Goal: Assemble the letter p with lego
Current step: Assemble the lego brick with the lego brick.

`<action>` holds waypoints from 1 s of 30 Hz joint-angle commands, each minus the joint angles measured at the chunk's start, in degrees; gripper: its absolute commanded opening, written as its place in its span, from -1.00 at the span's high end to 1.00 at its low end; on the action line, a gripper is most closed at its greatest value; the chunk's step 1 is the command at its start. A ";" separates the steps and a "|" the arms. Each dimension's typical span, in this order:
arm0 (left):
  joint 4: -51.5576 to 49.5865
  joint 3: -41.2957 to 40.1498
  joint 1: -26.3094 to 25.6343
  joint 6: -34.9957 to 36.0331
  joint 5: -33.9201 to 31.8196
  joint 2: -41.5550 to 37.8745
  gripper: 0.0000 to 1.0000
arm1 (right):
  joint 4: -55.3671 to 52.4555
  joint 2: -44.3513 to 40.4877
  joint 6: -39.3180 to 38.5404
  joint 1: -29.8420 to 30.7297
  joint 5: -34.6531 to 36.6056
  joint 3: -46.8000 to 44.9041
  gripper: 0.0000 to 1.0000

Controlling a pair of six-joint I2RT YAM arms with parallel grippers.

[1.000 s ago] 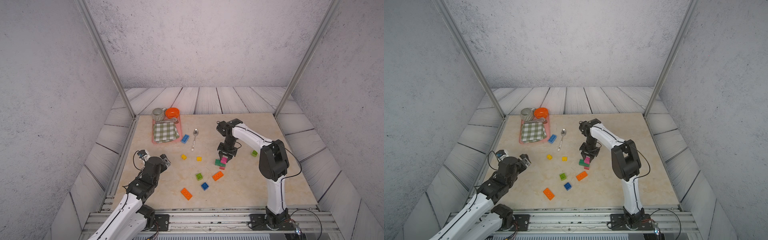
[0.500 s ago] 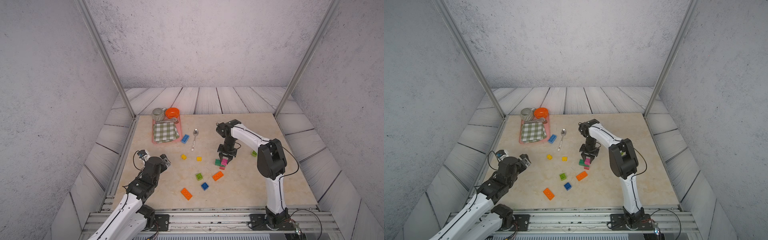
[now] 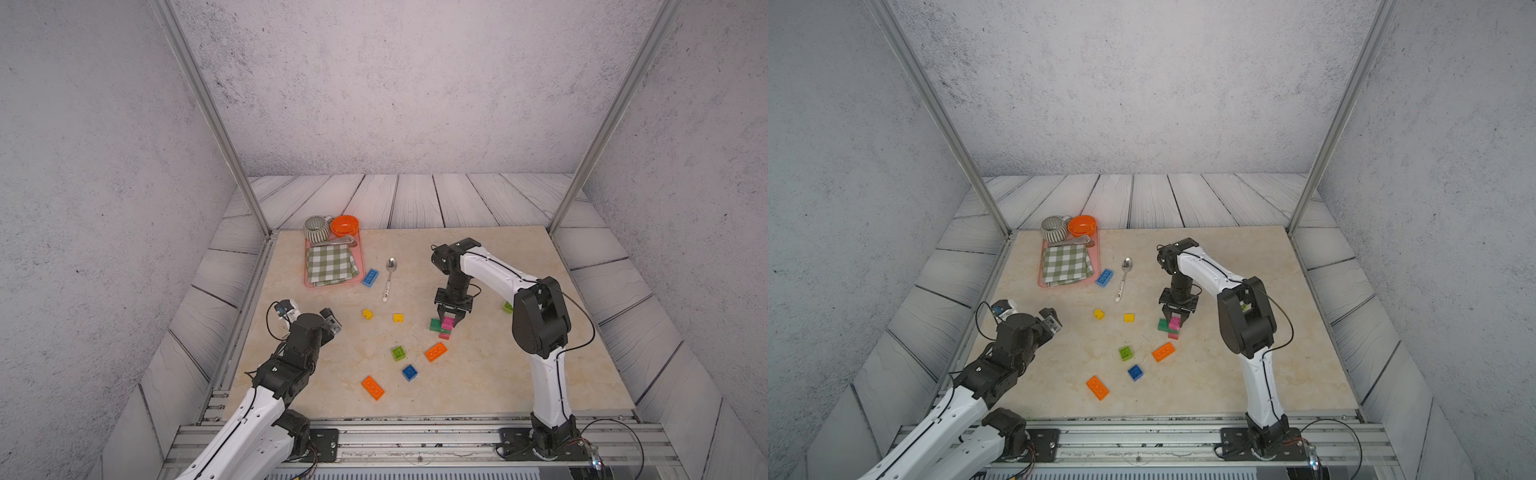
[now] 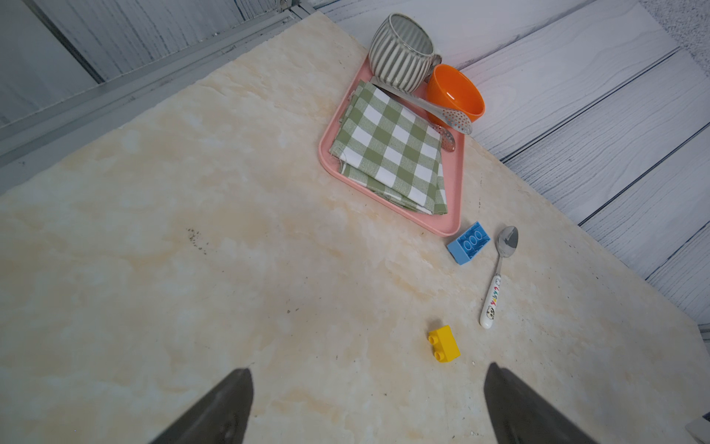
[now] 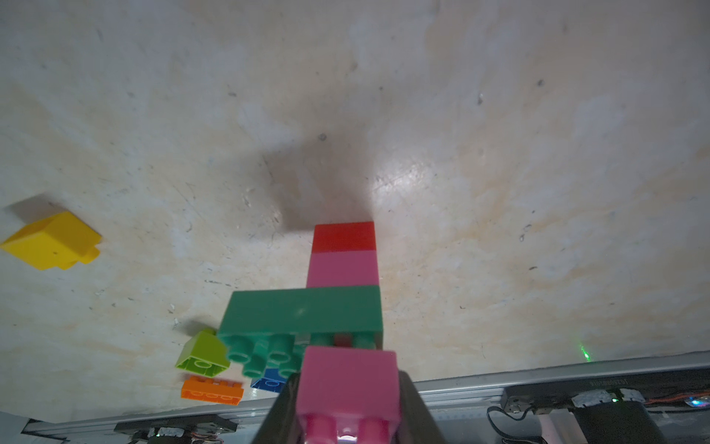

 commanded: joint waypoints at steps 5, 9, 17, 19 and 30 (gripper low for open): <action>-0.47 -0.49 0.30 0.81 -1.19 -0.69 -0.96 | -6.16 3.41 -3.60 -0.60 4.73 1.95 1.00; -0.50 -0.47 0.30 0.81 -1.20 -0.75 -0.96 | -7.80 3.82 -5.09 -0.87 5.34 3.47 1.00; -0.54 -0.47 0.28 0.79 -1.36 -0.80 -0.96 | -7.74 5.71 -8.38 -1.52 3.63 4.53 1.00; -0.56 -0.48 0.28 0.75 -1.46 -0.87 -0.96 | -7.87 6.03 -9.60 -1.68 3.58 4.76 1.00; -0.62 -0.47 0.30 0.89 -1.55 -0.82 -0.96 | -7.52 5.89 -15.40 -3.25 1.43 4.15 1.00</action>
